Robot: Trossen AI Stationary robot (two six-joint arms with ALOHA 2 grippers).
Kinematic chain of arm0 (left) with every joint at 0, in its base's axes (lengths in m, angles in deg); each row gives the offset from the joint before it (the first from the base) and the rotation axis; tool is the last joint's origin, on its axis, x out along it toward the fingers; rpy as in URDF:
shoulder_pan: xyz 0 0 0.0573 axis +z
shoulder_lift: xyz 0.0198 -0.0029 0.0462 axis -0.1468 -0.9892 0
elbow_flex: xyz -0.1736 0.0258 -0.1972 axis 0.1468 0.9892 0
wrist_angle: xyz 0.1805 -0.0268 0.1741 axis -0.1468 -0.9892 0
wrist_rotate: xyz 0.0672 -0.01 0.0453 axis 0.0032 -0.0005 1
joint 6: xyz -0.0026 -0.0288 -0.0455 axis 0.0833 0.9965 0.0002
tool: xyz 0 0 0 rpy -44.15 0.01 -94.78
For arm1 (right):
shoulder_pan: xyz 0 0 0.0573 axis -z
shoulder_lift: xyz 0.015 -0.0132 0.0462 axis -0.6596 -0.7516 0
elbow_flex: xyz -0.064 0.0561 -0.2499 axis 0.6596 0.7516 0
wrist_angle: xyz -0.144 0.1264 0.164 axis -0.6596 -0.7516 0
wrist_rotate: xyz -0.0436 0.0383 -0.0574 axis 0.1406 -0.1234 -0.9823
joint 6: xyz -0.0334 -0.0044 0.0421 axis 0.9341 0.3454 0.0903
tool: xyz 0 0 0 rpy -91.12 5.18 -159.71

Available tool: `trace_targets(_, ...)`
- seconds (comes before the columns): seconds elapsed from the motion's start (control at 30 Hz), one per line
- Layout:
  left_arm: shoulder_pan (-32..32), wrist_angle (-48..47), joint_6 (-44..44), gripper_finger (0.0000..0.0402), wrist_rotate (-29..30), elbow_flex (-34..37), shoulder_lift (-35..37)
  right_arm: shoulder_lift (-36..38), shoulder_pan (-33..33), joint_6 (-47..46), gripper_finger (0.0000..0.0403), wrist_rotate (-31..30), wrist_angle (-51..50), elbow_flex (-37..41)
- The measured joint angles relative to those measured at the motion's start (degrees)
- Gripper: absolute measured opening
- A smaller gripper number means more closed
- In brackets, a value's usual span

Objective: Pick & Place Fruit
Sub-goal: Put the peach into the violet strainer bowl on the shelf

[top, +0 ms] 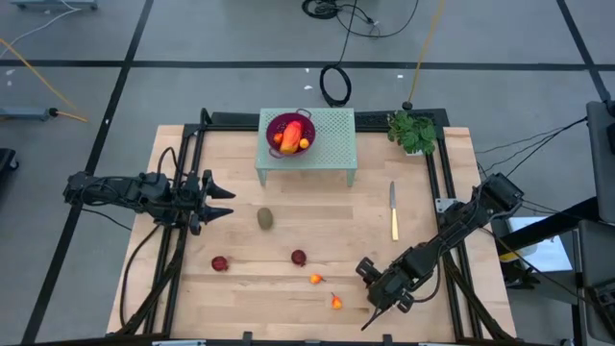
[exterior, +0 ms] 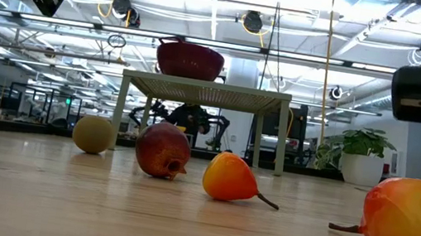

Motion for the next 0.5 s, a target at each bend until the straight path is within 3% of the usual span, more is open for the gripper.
trace_targets(0.5, 0.01, 0.00, 0.02, 0.0228, 0.00, 0.00, -0.01, 0.00, 0.02, 0.06, 0.0142, -0.17, 0.33, 0.37)
